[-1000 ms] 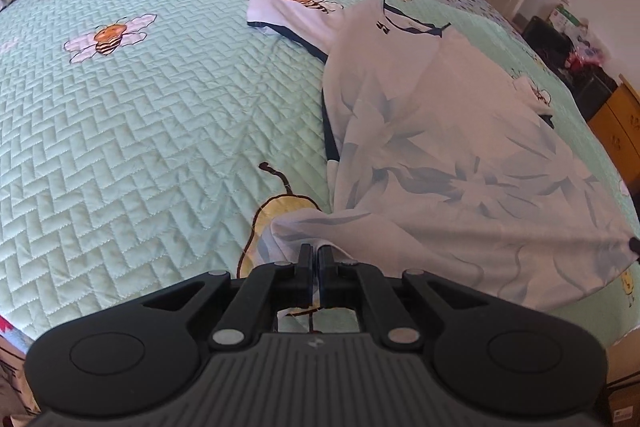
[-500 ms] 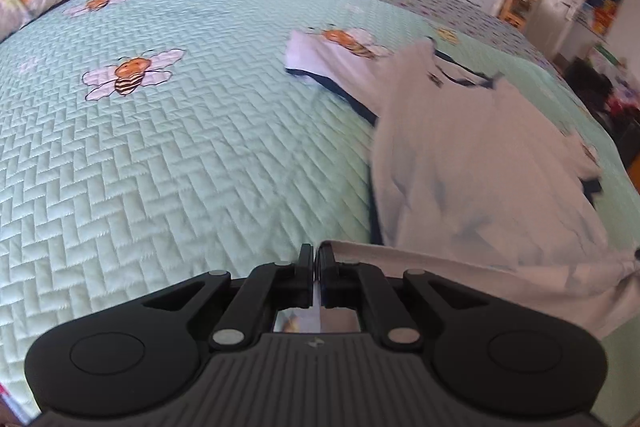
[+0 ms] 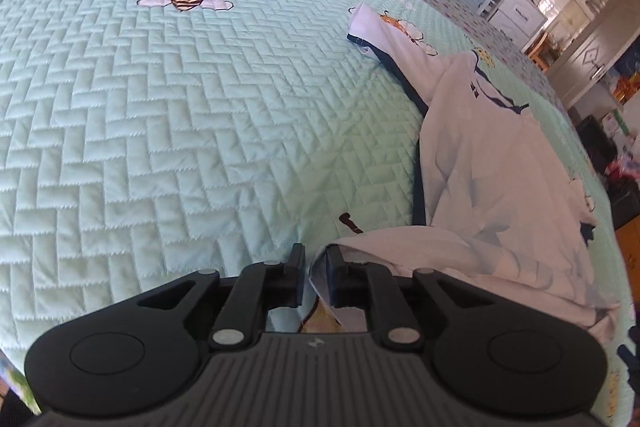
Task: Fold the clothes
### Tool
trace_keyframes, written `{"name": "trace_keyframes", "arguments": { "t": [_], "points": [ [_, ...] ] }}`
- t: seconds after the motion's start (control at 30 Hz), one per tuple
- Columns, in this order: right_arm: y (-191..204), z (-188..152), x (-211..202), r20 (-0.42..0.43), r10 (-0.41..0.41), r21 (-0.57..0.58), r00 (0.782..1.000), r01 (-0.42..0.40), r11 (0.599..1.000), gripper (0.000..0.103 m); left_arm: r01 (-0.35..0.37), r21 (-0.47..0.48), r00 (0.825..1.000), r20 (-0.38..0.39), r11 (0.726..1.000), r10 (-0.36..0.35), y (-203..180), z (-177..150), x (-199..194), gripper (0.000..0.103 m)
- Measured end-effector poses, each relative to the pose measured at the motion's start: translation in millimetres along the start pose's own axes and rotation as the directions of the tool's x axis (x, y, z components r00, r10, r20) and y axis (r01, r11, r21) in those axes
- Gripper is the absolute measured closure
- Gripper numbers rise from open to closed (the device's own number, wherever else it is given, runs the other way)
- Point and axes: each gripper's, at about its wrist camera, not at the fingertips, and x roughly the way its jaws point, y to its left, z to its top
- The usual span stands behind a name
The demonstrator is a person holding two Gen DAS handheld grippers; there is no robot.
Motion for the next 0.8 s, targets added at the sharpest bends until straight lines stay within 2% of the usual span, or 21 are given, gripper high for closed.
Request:
{"name": "trace_keyframes", "arguments": {
  "t": [0.1, 0.2, 0.23, 0.27, 0.3, 0.37, 0.43, 0.53, 0.57, 0.63, 0.7, 0.8],
  "points": [
    [28.0, -10.2, 13.8, -0.025, -0.033, -0.132, 0.999, 0.029, 0.991, 0.050, 0.018, 0.001, 1.000, -0.007, 1.000, -0.018, -2.2, -0.3, -3.1, 0.086],
    [30.3, -14.7, 25.7, -0.043, -0.064, -0.125, 0.997, 0.058, 0.990, 0.052, 0.033, 0.001, 0.999, -0.015, 0.999, -0.033, -5.9, -0.4, -6.3, 0.083],
    [31.0, -16.2, 29.7, -0.050, -0.074, -0.123, 0.996, 0.067, 0.990, 0.072, 0.036, 0.003, 0.999, -0.018, 0.999, -0.036, -7.0, -0.2, -7.3, 0.082],
    [31.8, -17.7, 33.7, -0.056, -0.084, -0.121, 0.995, 0.077, 0.990, 0.101, 0.038, 0.006, 0.999, -0.019, 0.999, -0.038, -7.9, 0.1, -8.5, 0.081],
    [31.1, -18.6, 34.8, -0.059, -0.087, -0.113, 0.994, 0.080, 0.990, 0.101, 0.038, 0.011, 0.999, -0.017, 0.999, -0.037, -8.4, 0.4, -10.0, 0.080],
    [18.8, -15.9, 13.1, -0.042, -0.039, -0.048, 0.998, 0.037, 0.998, 0.101, 0.037, 0.021, 0.999, -0.014, 0.999, -0.036, -9.4, 1.1, -12.9, 0.080],
    [4.9, -13.4, -21.8, -0.031, -0.010, 0.012, 0.999, 0.010, 1.000, 0.101, 0.034, 0.030, 0.999, -0.010, 0.999, -0.033, -9.9, 1.3, -16.0, 0.080],
    [-24.9, -15.5, -78.6, -0.064, 0.029, 0.140, 0.998, -0.020, 0.990, 0.102, 0.041, 0.054, 0.999, -0.012, 0.998, -0.040, -12.6, -1.1, -21.2, 0.080],
    [-34.7, -18.4, -91.6, -0.077, 0.017, 0.158, 0.997, -0.004, 0.987, 0.102, 0.049, 0.066, 0.999, -0.015, 0.997, -0.048, -14.3, -2.9, -22.9, 0.080],
    [-53.3, -25.4, -106.3, -0.104, -0.062, 0.166, 0.993, 0.079, 0.983, 0.102, 0.064, 0.090, 0.998, -0.022, 0.994, -0.062, -17.7, -6.5, -26.5, 0.079],
    [-70.6, -34.4, -105.4, -0.146, -0.136, 0.167, 0.980, 0.160, 0.973, 0.102, 0.079, 0.113, 0.997, -0.030, 0.990, -0.077, -21.1, -10.1, -30.0, 0.079],
    [-82.4, -49.7, -93.2, -0.188, -0.166, 0.160, 0.968, 0.197, 0.967, 0.100, 0.091, 0.138, 0.996, -0.036, 0.986, -0.086, -23.4, -15.3, -37.0, 0.076]
  ]
}}
